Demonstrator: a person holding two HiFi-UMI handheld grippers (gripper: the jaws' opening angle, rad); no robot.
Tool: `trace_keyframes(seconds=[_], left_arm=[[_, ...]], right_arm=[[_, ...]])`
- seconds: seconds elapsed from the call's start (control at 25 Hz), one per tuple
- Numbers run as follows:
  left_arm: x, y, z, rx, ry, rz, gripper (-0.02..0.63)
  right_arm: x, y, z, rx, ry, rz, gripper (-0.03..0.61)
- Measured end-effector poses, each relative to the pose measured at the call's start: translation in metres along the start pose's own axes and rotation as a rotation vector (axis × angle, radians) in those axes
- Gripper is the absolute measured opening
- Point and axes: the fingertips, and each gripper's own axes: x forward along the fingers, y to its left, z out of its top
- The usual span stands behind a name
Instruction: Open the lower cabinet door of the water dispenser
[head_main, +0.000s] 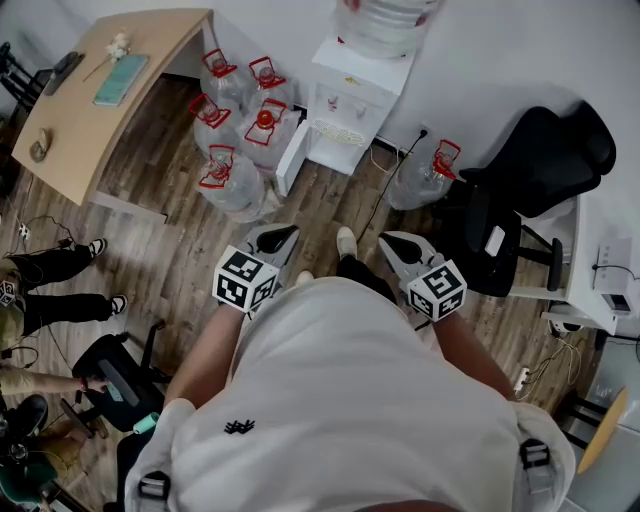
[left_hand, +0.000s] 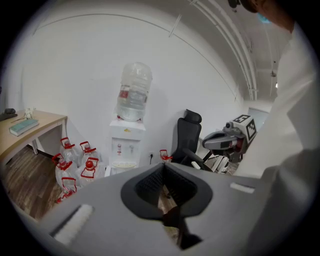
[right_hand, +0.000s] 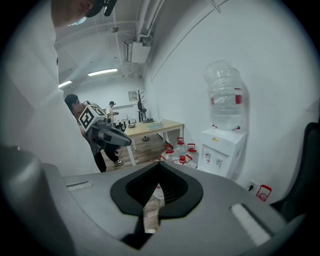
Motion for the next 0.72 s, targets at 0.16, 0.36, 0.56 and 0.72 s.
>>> trace_keyframes(seconds=[0.16, 0.36, 0.56, 0.72], left_arm=[[-0.001, 0.003, 0.001, 0.0, 0.0, -0.002, 0.055], [-0.004, 0.005, -0.003, -0.005, 0.004, 0.001, 0.055], [-0.009, 0.009, -0.006, -0.011, 0.005, 0.005, 0.055], [-0.01, 0.012, -0.007, -0.008, 0.005, 0.007, 0.055]], right_arm=[[0.003, 0.001, 0.002, 0.0, -0.002, 0.001, 0.001], [0.005, 0.005, 0.003, -0.007, 0.001, 0.012, 0.002], [0.011, 0.01, 0.006, -0.017, 0.007, 0.021, 0.002], [0.015, 0.012, 0.009, -0.026, 0.006, 0.032, 0.002]])
